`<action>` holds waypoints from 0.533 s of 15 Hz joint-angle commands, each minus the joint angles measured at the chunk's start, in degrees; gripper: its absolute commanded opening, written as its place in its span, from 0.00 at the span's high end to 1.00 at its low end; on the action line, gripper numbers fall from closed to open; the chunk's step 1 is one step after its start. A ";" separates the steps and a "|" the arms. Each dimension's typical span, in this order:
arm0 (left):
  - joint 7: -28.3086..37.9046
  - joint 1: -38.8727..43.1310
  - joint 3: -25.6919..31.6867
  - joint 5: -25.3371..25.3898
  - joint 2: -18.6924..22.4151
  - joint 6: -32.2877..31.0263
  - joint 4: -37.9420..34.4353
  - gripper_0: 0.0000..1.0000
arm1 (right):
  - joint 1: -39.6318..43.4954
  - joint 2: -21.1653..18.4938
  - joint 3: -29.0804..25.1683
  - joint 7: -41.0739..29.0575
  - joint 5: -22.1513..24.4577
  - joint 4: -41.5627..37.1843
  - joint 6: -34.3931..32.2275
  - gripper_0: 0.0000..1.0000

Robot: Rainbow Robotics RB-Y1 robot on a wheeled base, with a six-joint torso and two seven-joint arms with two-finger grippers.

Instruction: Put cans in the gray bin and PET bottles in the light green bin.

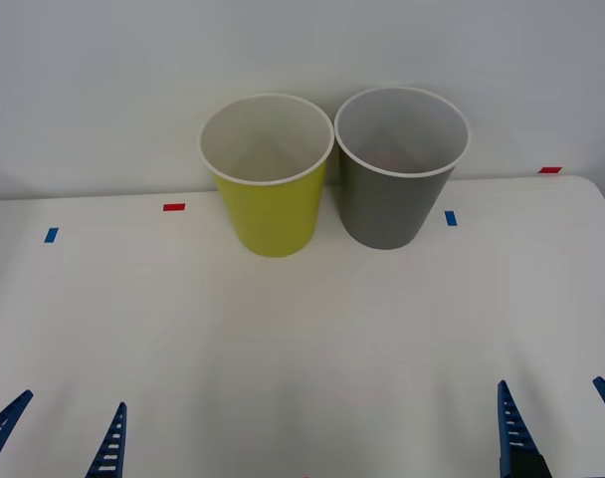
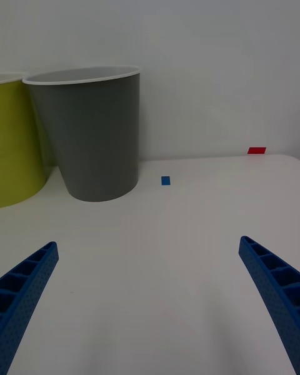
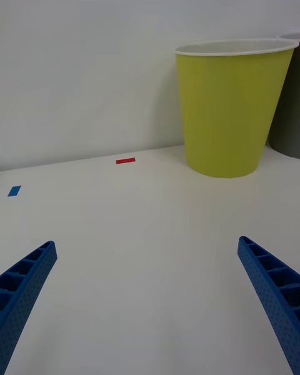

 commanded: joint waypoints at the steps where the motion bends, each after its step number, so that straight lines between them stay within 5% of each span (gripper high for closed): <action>1: 0.00 0.00 0.00 0.00 0.00 0.00 0.00 0.00 | 0.00 0.02 0.00 0.02 0.02 0.00 0.00 0.00; 8: 0.00 0.00 0.00 0.00 0.00 0.00 0.00 0.00 | 0.00 0.02 0.00 0.02 0.02 0.00 0.00 0.00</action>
